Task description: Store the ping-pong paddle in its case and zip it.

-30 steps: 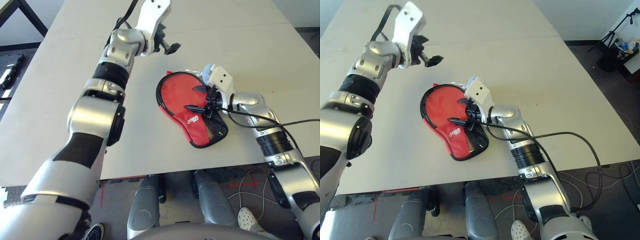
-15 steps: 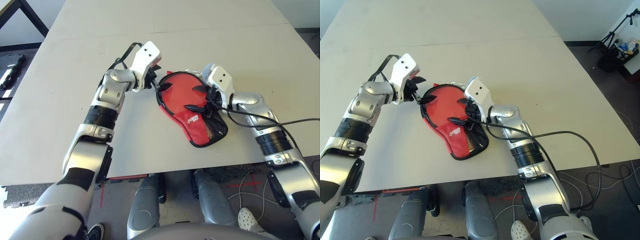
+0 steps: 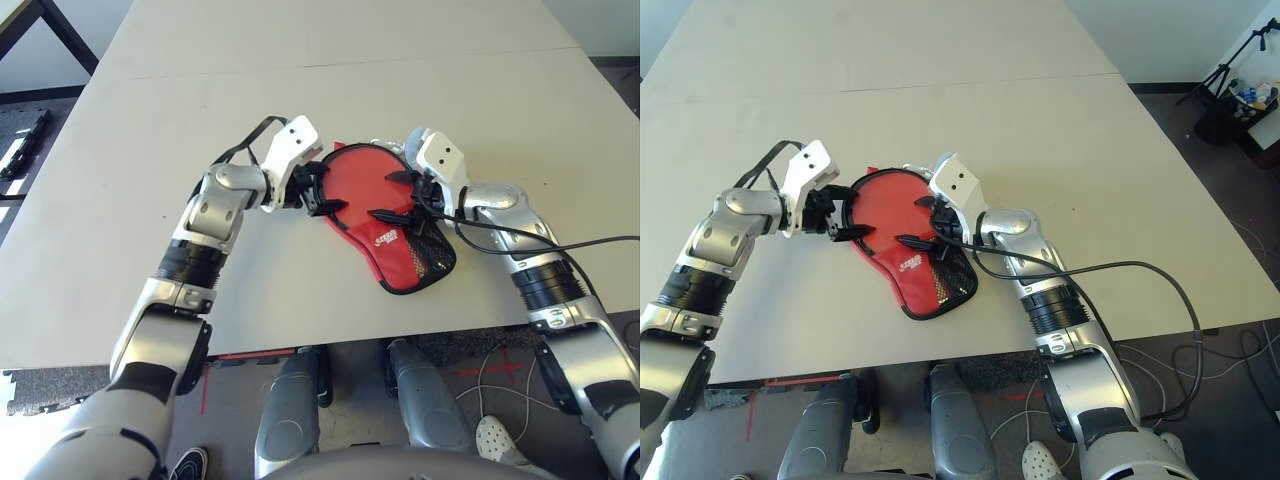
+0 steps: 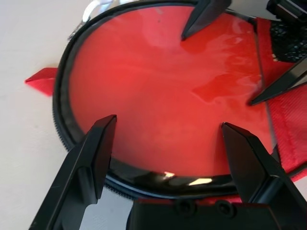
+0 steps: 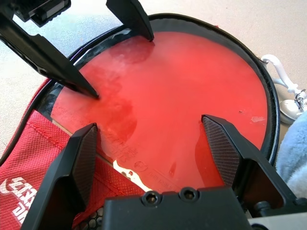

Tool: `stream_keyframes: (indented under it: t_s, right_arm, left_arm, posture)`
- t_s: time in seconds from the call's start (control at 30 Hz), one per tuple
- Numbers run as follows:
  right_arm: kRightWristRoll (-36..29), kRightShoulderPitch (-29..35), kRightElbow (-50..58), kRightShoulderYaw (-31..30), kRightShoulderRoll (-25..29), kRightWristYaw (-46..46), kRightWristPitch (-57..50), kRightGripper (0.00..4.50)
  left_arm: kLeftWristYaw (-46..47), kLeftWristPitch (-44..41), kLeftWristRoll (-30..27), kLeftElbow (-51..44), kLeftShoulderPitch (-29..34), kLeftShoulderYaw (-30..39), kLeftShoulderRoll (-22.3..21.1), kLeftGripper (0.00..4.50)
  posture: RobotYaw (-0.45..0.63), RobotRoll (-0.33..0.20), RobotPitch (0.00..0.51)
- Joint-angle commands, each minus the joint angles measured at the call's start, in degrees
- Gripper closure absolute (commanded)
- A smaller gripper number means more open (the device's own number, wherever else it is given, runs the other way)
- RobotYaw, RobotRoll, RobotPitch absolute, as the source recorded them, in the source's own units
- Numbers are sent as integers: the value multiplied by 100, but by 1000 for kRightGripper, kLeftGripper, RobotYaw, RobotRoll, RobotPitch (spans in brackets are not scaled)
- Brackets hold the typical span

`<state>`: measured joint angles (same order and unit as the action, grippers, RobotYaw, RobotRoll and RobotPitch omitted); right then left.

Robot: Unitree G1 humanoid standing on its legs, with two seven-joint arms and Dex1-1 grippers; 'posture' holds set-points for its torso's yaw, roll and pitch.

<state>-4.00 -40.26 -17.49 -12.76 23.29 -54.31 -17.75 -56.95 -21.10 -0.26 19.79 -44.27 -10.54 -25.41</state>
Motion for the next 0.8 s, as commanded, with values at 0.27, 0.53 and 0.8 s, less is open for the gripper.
stream_keyframes:
  t_s: [0.27, 0.53, 0.8]
  right_arm:
    - [205, 207, -89, -287, 249, -201, -266, 0]
    - [-185, 165, 1148, -60, 763, -732, -580, 0]
    - [-347, -66, 1874, 354, 655, -124, -785, 0]
  left_arm:
    - [120, -134, 201, 458, 84, -405, 46, 37]
    - [68, -242, 178, 324, 182, -494, 4, 37]
    - [57, -325, 181, 237, 238, -532, 9, 37]
  posture:
    - [-57, 0, 241]
    - [-59, 0, 250]
    - [-66, 0, 254]
